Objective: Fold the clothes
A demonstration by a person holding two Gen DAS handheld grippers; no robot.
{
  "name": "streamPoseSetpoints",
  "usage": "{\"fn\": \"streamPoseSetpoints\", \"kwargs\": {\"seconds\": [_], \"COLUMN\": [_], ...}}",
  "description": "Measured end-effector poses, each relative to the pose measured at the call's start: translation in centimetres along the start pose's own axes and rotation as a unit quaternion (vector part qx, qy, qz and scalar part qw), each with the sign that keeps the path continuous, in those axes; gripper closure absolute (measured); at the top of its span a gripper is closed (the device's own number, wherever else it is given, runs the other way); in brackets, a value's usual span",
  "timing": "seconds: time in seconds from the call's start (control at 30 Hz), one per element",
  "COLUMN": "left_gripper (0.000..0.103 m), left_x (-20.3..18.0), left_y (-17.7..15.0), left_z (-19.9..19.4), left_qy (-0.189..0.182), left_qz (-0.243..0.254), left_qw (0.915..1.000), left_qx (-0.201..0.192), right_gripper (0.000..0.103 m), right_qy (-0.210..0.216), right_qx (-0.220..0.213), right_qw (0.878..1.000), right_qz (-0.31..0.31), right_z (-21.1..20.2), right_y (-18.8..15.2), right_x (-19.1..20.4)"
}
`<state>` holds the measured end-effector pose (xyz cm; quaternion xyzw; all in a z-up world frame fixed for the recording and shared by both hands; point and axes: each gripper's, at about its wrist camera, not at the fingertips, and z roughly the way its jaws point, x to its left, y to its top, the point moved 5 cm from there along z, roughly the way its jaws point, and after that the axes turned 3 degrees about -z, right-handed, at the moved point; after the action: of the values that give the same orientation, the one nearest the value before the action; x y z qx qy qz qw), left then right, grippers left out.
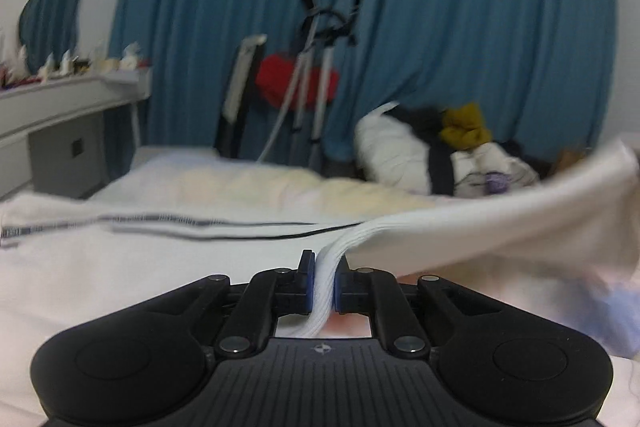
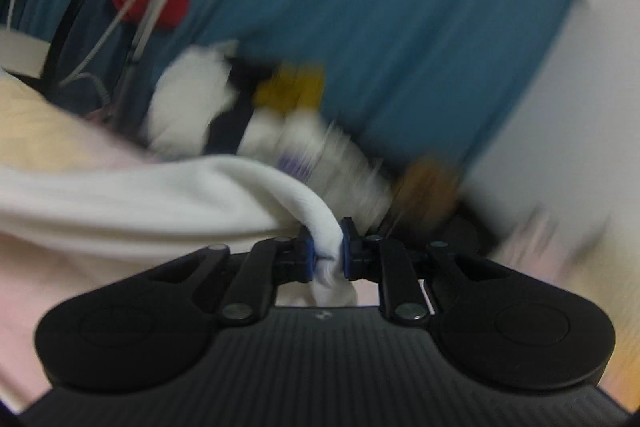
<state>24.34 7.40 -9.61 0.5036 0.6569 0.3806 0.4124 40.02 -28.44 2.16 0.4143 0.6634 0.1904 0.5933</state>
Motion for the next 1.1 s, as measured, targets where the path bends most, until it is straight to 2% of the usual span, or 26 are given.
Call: {"fn": "streamPoseSetpoints", "kwargs": {"seconds": [0.07, 0.17, 0.23, 0.3, 0.4, 0.43, 0.5, 0.57, 0.63, 0.67, 0.7, 0.77, 0.83, 0.87, 0.9, 0.93, 1.03, 1.1], "left_gripper": [0.093, 0.093, 0.093, 0.094, 0.095, 0.095, 0.095, 0.095, 0.095, 0.095, 0.095, 0.095, 0.095, 0.095, 0.095, 0.095, 0.095, 0.095], "left_x": [-0.4, -0.3, -0.1, 0.0, 0.0, -0.1, -0.2, -0.3, -0.5, -0.6, -0.7, -0.7, -0.8, -0.9, -0.9, -0.8, -0.7, -0.5], "left_y": [0.1, -0.3, -0.7, -1.7, -3.3, -3.7, -4.3, -4.7, -4.9, -5.0, -5.2, -5.4, -5.5, -5.6, -5.6, -5.7, -5.9, -6.0], "left_z": [-0.5, -0.4, -0.1, 0.1, 0.5, 0.5, 0.4, 0.2, 0.0, -0.1, -0.2, -0.2, -0.1, -0.2, -0.2, -0.2, -0.3, -0.1], "left_qy": [-0.008, -0.014, -0.02, -0.022, -0.015, -0.011, -0.007, -0.003, 0.004, 0.008, 0.012, 0.018, 0.022, 0.024, 0.026, 0.028, 0.032, 0.033], "left_qz": [0.014, 0.013, 0.005, 0.003, 0.013, 0.019, 0.02, 0.015, 0.025, 0.032, 0.04, 0.041, 0.037, 0.035, 0.037, 0.039, 0.035, 0.021], "left_qw": [0.9998, 0.9997, 0.9993, 0.9984, 0.997, 0.9968, 0.9966, 0.9967, 0.9967, 0.9964, 0.996, 0.9954, 0.995, 0.9949, 0.9947, 0.9945, 0.9939, 0.9935], "left_qx": [-0.007, 0.012, 0.032, 0.052, 0.074, 0.077, 0.08, 0.08, 0.078, 0.078, 0.079, 0.084, 0.09, 0.091, 0.092, 0.093, 0.099, 0.106], "right_gripper": [0.087, 0.085, 0.082, 0.084, 0.083, 0.083, 0.076, 0.073, 0.067, 0.058, 0.043, 0.024, 0.024, 0.025, 0.027, 0.028, 0.034, 0.047], "right_qy": [-0.031, -0.036, -0.006, 0.025, 0.071, 0.069, 0.067, 0.082, 0.117, 0.135, 0.152, 0.186, 0.236, 0.252, 0.254, 0.245, 0.228, 0.215], "right_qx": [-0.033, -0.009, 0.055, 0.121, 0.217, 0.225, 0.227, 0.228, 0.203, 0.189, 0.175, 0.145, 0.158, 0.166, 0.172, 0.171, 0.157, 0.145], "right_qw": [0.999, 0.999, 0.998, 0.99, 0.965, 0.956, 0.927, 0.883, 0.84, 0.815, 0.787, 0.725, 0.664, 0.64, 0.626, 0.626, 0.638, 0.653], "right_qz": [-0.028, -0.026, 0.017, 0.062, 0.128, 0.174, 0.29, 0.402, 0.49, 0.531, 0.572, 0.647, 0.692, 0.707, 0.717, 0.721, 0.718, 0.711], "right_z": [-0.9, -1.4, -1.3, -1.3, -1.4, -1.9, -3.4, -4.7, -4.8, -4.8, -4.8, -4.9, -3.1, -2.1, -1.0, 0.0, 2.4, 3.6], "right_y": [0.4, -4.0, -9.0, -14.1, -21.7, -23.2, -25.2, -26.6, -26.8, -26.8, -26.9, -26.9, -27.8, -28.1, -28.4, -28.5, -28.2, -28.0], "right_x": [-0.5, 0.0, 0.8, 1.7, 3.2, 2.7, 0.7, -1.4, -2.3, -2.8, -3.3, -4.5, -3.0, -1.7, -0.8, -0.3, -0.1, -0.5]}}
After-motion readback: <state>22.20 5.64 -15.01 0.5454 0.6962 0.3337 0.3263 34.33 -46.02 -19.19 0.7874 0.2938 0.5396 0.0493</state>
